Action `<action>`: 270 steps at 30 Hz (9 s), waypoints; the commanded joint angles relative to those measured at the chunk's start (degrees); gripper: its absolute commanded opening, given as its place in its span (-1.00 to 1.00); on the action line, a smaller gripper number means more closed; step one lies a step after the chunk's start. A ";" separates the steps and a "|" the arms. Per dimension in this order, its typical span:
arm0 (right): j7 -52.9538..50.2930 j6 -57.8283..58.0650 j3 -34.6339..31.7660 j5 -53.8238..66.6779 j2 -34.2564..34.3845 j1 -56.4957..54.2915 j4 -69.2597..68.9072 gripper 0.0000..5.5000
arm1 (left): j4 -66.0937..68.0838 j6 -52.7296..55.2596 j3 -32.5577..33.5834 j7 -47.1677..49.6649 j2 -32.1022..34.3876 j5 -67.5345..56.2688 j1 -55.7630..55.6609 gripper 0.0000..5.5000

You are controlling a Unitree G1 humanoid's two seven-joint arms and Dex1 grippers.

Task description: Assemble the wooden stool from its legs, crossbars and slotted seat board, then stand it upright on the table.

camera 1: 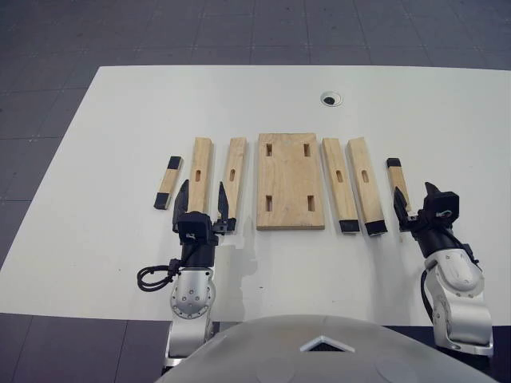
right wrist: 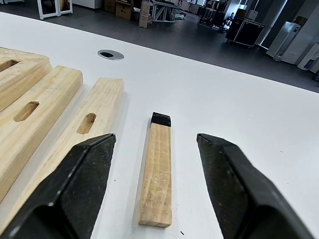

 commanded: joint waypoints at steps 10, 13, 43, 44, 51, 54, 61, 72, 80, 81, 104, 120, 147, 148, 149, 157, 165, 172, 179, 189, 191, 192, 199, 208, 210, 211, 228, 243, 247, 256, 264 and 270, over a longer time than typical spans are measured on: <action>-6.05 -15.05 3.57 -7.02 3.60 1.31 4.46 0.10 | 3.52 1.06 0.16 -4.55 2.87 -3.96 -6.35 0.16; -7.55 -18.32 3.96 -9.01 3.61 0.22 6.09 0.10 | 4.82 -0.43 1.38 -4.60 3.68 -4.51 -7.27 0.16; -3.06 -0.20 -0.36 -3.05 1.69 -3.66 9.74 0.10 | 6.70 -4.84 -0.87 -2.22 0.97 -1.38 -5.36 0.16; -2.53 0.96 -0.18 -3.17 1.07 -3.92 9.78 0.10 | 6.63 -4.86 -1.01 -2.10 0.89 -1.28 -5.21 0.16; 2.52 12.42 0.63 -1.00 -1.73 -5.54 10.29 0.10 | 6.10 -5.22 -1.54 -1.10 0.37 -0.69 -4.01 0.16; 3.69 16.45 -0.72 0.84 -2.50 -6.17 10.44 0.10 | 6.08 -5.29 -1.73 -1.21 0.22 -0.64 -3.90 0.16; 4.02 27.47 -6.09 8.95 -1.36 -7.94 9.89 -0.30 | 5.98 -5.13 -1.52 -1.27 -0.03 -0.85 -3.63 0.17; 2.66 28.02 -8.79 13.82 0.25 -9.34 9.18 -0.53 | 4.43 -4.31 -1.91 -2.26 -0.12 -2.48 -3.85 0.17; 4.61 7.68 -5.57 9.92 -0.74 -11.15 3.61 -0.53 | -4.27 11.72 -2.16 -13.27 2.94 -24.54 -9.16 0.17; 5.59 6.70 -4.37 10.19 -0.70 -11.18 3.32 -0.53 | -5.28 14.54 -1.80 -15.00 3.66 -28.37 -10.51 0.17; 19.70 -17.33 20.80 6.05 -2.87 -7.85 -1.94 -0.53 | -0.91 43.44 -0.99 -32.17 8.22 -58.18 -21.26 0.17; 25.08 -16.42 25.28 11.60 -6.01 -3.86 -3.43 -0.53 | -4.18 41.69 -1.48 -36.64 4.88 -62.15 -18.65 0.09; -0.70 -41.32 28.17 -29.41 -3.29 -2.06 9.17 -0.52 | -3.36 41.78 0.14 -33.68 1.29 -63.98 -19.33 -0.84; -2.18 -41.78 28.15 -30.83 -3.11 -2.00 9.60 -0.52 | -3.35 41.76 0.13 -33.70 1.23 -63.97 -19.33 -0.84; -3.10 -41.70 28.10 -31.53 -2.98 -2.04 10.00 -0.52 | -3.37 41.73 0.13 -33.75 1.19 -63.97 -19.31 -0.84; -3.00 -38.48 27.38 -28.02 -2.37 -2.33 10.35 -0.25 | -3.01 41.28 0.60 -34.30 1.30 -63.27 -19.50 -0.84; 0.29 -35.44 27.68 -21.47 -2.27 -1.41 7.81 0.21 | -2.46 39.79 0.49 -34.23 1.31 -61.35 -19.53 -0.84; 1.27 -29.43 23.50 -17.75 -2.23 -2.90 6.66 0.21 | -3.11 25.28 6.12 -18.93 4.76 -32.50 -23.97 -0.84; 0.02 -26.97 22.03 -18.09 -1.10 -2.81 5.34 0.21 | 2.77 25.35 9.90 -2.67 8.93 -9.39 -26.35 -0.84; -1.48 -26.74 23.27 -20.56 -0.01 -1.62 5.29 0.21 | 10.61 31.48 14.61 -6.40 8.27 -17.13 -30.37 -0.84; -1.89 -26.39 23.25 -21.28 0.02 -1.66 5.82 0.21 | 10.91 33.15 15.03 -7.44 8.28 -19.49 -31.41 -0.84; -2.36 -25.94 22.96 -21.82 0.09 -1.58 6.25 0.21 | 10.69 34.20 15.13 -8.00 8.16 -20.76 -31.96 -0.84; -5.91 -22.67 19.11 -23.34 0.56 -2.46 9.38 0.21 | 8.09 38.43 15.97 -8.91 7.97 -25.68 -33.34 -0.84; -6.19 -22.67 18.77 -23.53 0.49 -2.59 9.56 0.21 | 7.00 39.24 15.24 -7.42 9.08 -22.68 -31.55 -0.84; -6.22 -22.71 18.74 -23.56 0.46 -2.62 9.58 0.21 | 6.43 39.12 14.70 -7.38 8.86 -22.00 -30.90 -0.84; -6.24 -22.73 18.72 -23.57 0.45 -2.64 9.61 0.21 | 6.29 39.02 14.46 -7.40 8.64 -21.72 -30.53 -0.84; -6.55 -23.31 18.31 -24.05 -0.12 -1.88 9.22 0.21 | 8.15 34.44 12.48 -5.20 7.87 -15.52 -28.50 -0.84; -6.78 -23.64 17.84 -23.81 -0.24 -1.38 9.02 0.21 | 12.02 31.99 11.50 -5.31 7.55 -13.44 -28.58 -0.84; -6.82 -23.64 17.51 -23.64 -0.26 -1.03 8.55 0.21 | 12.73 31.34 10.79 -5.66 7.34 -12.74 -28.17 -0.84; -6.90 -23.64 17.03 -23.47 0.17 -0.30 7.76 0.21 | 12.16 30.70 10.92 -5.87 8.87 -10.96 -26.19 -0.84; -6.95 -23.79 16.95 -23.29 0.35 -0.11 7.37 0.21 | 11.13 38.15 8.62 -12.32 12.43 -12.53 -23.06 -0.84; -6.98 -23.77 16.84 -23.00 0.44 -0.40 7.27 0.21 | 12.95 40.00 8.55 -14.08 13.41 -13.38 -22.52 -0.84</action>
